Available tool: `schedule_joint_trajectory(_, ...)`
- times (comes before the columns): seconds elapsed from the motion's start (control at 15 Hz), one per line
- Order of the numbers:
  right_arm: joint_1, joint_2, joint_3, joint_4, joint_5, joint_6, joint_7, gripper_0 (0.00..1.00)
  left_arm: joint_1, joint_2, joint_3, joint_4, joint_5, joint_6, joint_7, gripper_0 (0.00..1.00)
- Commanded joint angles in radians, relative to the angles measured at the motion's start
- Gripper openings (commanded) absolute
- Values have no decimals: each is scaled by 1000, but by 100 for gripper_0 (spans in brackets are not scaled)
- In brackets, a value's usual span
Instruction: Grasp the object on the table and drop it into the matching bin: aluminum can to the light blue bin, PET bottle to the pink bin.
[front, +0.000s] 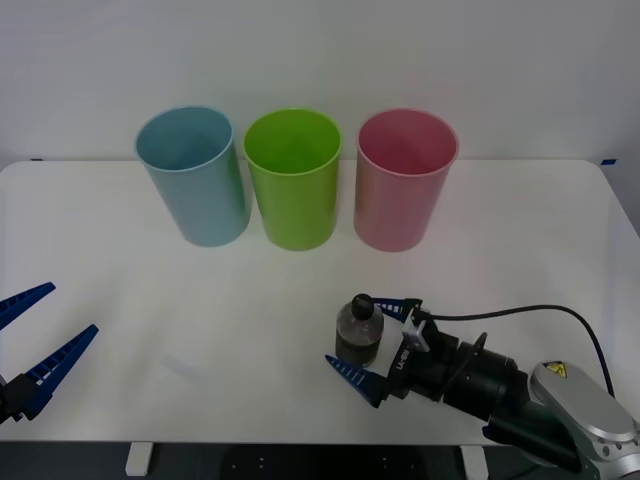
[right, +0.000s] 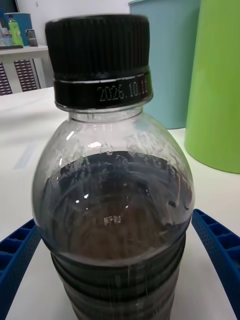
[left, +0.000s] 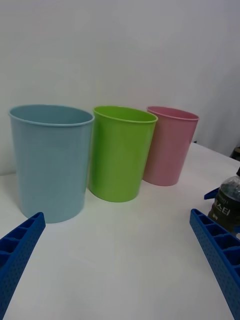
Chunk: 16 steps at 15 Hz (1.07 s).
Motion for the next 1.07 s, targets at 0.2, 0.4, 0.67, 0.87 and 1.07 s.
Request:
schedule_joint_trajectory(0.2, 1, 4, 4, 0, 0, 5, 14, 25, 0, 0, 0, 0, 0, 0, 0, 100)
schedule_joint_trajectory(0.4, 0, 4, 4, 0, 0, 2, 19, 0, 0, 0, 0, 0, 0, 0, 0, 100)
schedule_joint_trajectory(0.67, -5, 4, 1, -2, 0, -1, 19, 0, 0, 0, 0, 0, 0, 0, 0, 100)
schedule_joint_trajectory(0.87, -5, 4, -28, 0, -1, -17, 19, 0, 0, 0, 0, 0, 0, 0, 0, 100)
schedule_joint_trajectory(1.07, -2, 3, -60, -12, -1, -20, 8, 0, 0, 0, 0, 0, 0, 0, 0, 100)
